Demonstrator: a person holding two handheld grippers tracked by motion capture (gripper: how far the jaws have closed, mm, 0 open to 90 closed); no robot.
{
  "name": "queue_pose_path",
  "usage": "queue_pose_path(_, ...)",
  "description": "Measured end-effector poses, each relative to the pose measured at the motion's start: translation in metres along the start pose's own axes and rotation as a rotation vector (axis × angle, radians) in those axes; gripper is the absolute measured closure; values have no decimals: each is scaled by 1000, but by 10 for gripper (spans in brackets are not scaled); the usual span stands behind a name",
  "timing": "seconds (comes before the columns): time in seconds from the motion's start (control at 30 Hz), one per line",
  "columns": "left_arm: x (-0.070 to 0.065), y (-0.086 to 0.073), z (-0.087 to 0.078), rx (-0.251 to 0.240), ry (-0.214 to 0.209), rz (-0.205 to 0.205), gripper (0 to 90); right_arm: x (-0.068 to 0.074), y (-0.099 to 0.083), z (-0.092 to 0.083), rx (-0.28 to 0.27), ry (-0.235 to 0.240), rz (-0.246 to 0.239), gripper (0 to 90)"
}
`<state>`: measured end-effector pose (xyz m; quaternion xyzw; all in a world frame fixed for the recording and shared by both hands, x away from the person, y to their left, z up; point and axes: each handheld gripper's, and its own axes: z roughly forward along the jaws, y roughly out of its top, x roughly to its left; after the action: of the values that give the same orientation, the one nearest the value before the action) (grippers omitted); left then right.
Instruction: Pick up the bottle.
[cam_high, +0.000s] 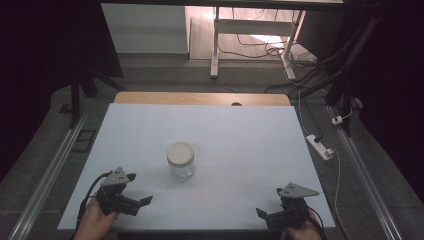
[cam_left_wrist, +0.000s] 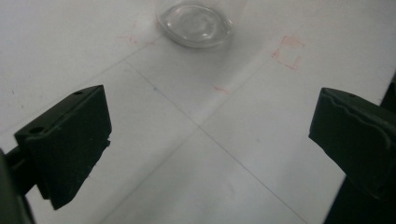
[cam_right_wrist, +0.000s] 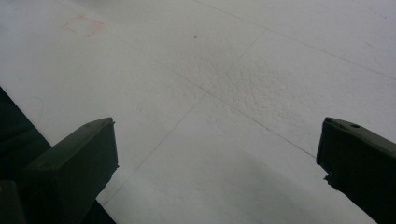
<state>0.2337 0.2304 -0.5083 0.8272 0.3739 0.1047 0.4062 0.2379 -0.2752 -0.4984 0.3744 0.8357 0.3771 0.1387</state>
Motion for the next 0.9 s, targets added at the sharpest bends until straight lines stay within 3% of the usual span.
queue_pose_path(0.27,2,16,19,41,-5,12,1,0,0,1,6,3,-5,0)
queue_pose_path(0.63,5,35,37,41,-9,24,0,0,0,1,10,5,-4,0)
queue_pose_path(0.9,12,50,54,33,-46,45,0,0,0,2,14,9,-5,0)
